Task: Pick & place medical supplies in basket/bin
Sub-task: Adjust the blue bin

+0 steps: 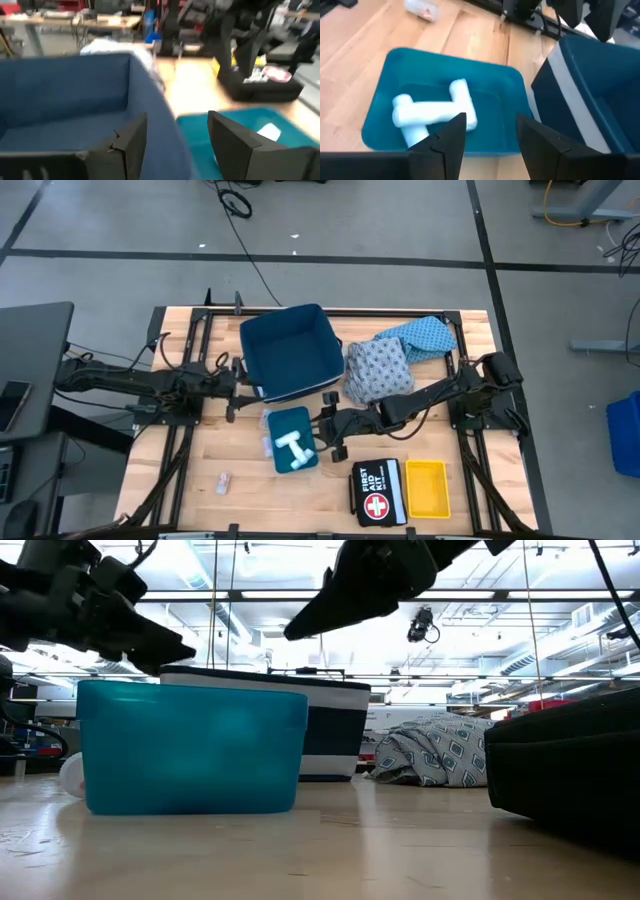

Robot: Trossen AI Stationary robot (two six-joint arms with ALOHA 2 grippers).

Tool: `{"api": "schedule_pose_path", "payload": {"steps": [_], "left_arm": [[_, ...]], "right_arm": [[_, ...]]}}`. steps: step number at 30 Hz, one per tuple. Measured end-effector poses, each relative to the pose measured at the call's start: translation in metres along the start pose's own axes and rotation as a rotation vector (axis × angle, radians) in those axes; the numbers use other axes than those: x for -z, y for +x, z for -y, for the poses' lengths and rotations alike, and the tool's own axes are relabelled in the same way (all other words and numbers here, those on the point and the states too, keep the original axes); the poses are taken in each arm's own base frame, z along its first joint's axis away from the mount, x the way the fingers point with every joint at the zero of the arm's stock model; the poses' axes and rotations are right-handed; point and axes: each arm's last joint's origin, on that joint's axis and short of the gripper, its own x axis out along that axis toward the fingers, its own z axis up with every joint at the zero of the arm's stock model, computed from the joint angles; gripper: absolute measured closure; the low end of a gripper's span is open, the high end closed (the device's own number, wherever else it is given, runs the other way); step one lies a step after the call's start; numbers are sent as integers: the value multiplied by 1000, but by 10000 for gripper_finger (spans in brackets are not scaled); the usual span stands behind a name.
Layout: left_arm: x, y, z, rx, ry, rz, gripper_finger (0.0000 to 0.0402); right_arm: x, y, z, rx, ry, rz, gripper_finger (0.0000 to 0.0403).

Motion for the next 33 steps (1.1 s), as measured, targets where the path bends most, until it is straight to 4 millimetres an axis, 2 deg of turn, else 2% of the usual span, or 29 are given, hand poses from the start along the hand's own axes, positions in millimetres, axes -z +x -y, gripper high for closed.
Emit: {"api": "schedule_pose_path", "payload": {"steps": [4,12,15,19,21,33], "left_arm": [[-9,-1,4,97,-2,88,212],[-16,-4,14,364,-4,163,227],[-16,-4,14,374,-4,162,232],[-16,-4,14,372,-4,161,236],[-16,-4,14,372,-4,161,237],[-14,-3,14,371,-2,141,237]], "right_arm": [[2,3,6,11,8,0,224],[12,10,39,127,61,-28,243],[20,13,53,157,86,-50,281],[29,15,70,171,123,-70,370],[31,16,76,169,127,-70,393],[37,17,113,240,188,-22,399]]}}
